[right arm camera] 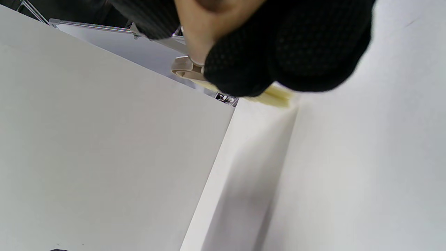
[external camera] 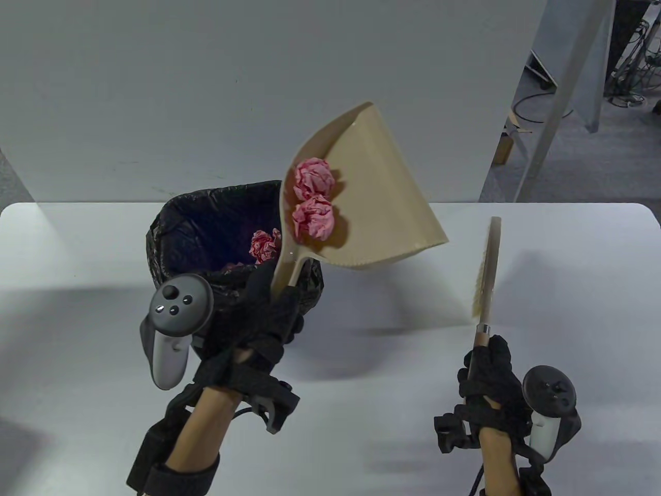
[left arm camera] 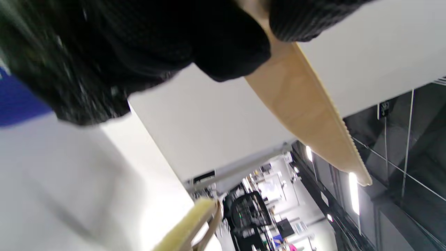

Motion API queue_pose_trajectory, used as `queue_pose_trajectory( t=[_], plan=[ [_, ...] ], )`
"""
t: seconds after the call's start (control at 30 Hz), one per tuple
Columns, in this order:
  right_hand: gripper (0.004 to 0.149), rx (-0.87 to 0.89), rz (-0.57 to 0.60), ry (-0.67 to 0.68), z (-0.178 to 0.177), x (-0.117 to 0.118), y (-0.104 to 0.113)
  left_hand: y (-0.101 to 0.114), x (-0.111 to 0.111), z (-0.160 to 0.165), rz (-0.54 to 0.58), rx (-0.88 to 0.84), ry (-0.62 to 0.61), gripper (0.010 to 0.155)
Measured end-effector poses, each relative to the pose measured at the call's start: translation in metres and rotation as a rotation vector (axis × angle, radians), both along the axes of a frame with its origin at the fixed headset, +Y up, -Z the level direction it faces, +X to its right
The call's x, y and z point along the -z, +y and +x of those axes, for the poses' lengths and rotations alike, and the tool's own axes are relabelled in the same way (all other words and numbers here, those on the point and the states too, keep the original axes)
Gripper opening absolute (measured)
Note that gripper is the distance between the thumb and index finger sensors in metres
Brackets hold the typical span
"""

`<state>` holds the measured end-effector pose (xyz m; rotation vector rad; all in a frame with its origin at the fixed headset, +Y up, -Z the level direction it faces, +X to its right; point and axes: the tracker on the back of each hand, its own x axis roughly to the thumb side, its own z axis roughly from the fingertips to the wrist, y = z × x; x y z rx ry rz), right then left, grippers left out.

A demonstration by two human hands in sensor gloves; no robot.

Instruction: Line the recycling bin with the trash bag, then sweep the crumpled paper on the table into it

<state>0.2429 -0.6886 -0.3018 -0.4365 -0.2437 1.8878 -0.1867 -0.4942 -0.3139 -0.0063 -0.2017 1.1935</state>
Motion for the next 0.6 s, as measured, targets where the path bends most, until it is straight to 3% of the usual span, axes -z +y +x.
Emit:
queue_pose_trajectory(
  t=[0.17,0.37,0.6],
  plan=[
    [0.062,-0.003,0.006,0.001,0.0,0.0,0.0,0.003,0.002,-0.05,0.018,0.072,0.166,0.074],
    [0.062,-0.023,0.002,0.006,-0.001,0.001,-0.001,-0.012,0.006,-0.098,0.018,0.25,0.376,0.072],
    [0.062,-0.042,-0.011,0.017,-0.004,0.002,-0.001,-0.018,0.005,-0.109,0.101,0.603,0.588,0.071]
  ],
)
